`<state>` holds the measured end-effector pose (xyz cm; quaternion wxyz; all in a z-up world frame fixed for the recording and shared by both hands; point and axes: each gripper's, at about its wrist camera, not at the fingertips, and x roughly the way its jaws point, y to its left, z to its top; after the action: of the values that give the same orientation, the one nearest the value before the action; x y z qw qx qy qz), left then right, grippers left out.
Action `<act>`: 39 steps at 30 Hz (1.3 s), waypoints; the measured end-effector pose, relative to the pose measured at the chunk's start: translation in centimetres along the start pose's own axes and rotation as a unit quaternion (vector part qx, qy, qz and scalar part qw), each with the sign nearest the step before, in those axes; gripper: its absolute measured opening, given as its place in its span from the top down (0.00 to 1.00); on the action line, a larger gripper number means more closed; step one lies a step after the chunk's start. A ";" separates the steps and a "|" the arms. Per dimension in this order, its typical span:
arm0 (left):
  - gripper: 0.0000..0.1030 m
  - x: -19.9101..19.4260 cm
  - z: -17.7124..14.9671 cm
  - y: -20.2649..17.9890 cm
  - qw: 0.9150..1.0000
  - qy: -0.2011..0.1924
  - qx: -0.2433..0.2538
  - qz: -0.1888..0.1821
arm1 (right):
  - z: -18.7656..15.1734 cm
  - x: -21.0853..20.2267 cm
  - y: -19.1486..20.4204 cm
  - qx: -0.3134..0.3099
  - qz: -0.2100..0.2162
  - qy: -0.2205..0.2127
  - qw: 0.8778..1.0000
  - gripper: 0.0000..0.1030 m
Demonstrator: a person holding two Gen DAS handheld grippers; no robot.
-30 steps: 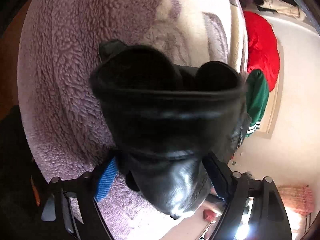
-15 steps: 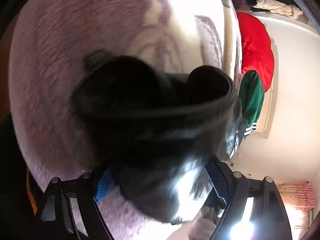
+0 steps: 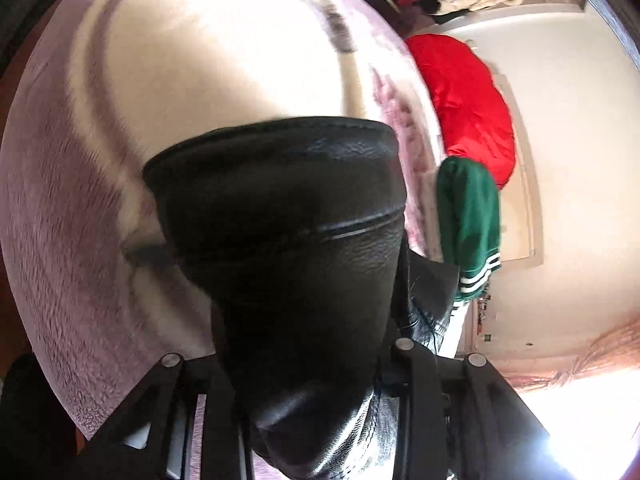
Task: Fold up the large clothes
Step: 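Lift the folded jacket with both tools and lay it onto the green garment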
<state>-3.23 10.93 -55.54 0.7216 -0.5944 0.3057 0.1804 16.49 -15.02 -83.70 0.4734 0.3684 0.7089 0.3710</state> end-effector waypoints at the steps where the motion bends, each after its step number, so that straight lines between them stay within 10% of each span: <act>1: 0.73 -0.5 0.4 -0.7 1.000 0.001 0.006 -0.004 | -0.1 -0.1 0.7 -0.001 0.004 -0.004 1.000 0.59; 9: 0.74 -2.3 3.7 -10.2 0.997 0.003 0.051 -0.050 | 0.5 -6.0 9.0 -0.027 0.036 -0.051 0.998 0.60; 15: 0.73 4.2 8.7 -20.2 0.993 0.031 0.072 -0.094 | 5.9 -11.5 16.0 -0.056 0.018 -0.107 0.993 0.60; 26: 0.73 24.0 16.0 -36.6 0.981 0.050 0.093 -0.163 | 28.5 -23.0 24.3 -0.104 -0.013 -0.204 0.973 0.60; 33: 0.71 35.4 17.3 -35.7 0.983 0.071 0.090 -0.146 | 45.4 -23.3 21.6 -0.108 -0.038 -0.160 0.980 0.60; 39: 0.63 37.3 18.2 -35.2 0.977 0.120 0.098 -0.144 | 50.0 -22.4 16.6 -0.078 -0.057 -0.127 0.987 0.52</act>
<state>50.79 16.72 -51.77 0.7524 -0.5761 0.3179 -0.0288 72.84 -18.16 -74.10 0.6071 0.3335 0.6320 0.3475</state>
